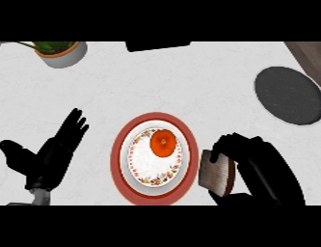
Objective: Pick the cupcake from the plate and place it in the pan
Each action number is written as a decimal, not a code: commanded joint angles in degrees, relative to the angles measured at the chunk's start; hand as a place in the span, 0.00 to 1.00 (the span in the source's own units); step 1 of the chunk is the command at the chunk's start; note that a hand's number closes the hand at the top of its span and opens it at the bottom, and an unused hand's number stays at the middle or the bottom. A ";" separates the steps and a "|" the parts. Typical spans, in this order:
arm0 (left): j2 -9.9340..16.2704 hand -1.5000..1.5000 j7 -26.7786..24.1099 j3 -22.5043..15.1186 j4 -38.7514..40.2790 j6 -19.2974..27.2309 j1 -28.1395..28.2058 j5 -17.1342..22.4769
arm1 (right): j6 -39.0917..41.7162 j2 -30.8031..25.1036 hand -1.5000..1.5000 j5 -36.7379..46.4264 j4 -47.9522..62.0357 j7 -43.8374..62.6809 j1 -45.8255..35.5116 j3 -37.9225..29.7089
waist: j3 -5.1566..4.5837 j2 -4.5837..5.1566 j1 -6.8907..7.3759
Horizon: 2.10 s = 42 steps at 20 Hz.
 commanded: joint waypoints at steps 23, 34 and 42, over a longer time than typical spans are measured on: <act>-1.84 0.50 3.98 -3.98 -1.03 -3.61 -5.09 -1.97 | -11.13 -2.84 1.00 -32.01 64.81 -60.82 -6.67 -43.27 | -0.35 1.58 10.72; -5.33 0.50 3.50 -5.76 2.42 -2.08 -9.40 -5.01 | -8.85 -4.28 1.00 -31.39 94.13 -74.23 -24.37 -49.10 | -0.16 2.42 11.90; -5.13 0.50 2.41 -6.15 3.28 -4.52 -9.69 -4.55 | -7.41 -7.02 0.00 -21.83 104.31 -64.42 -27.45 -41.47 | -0.10 3.26 13.93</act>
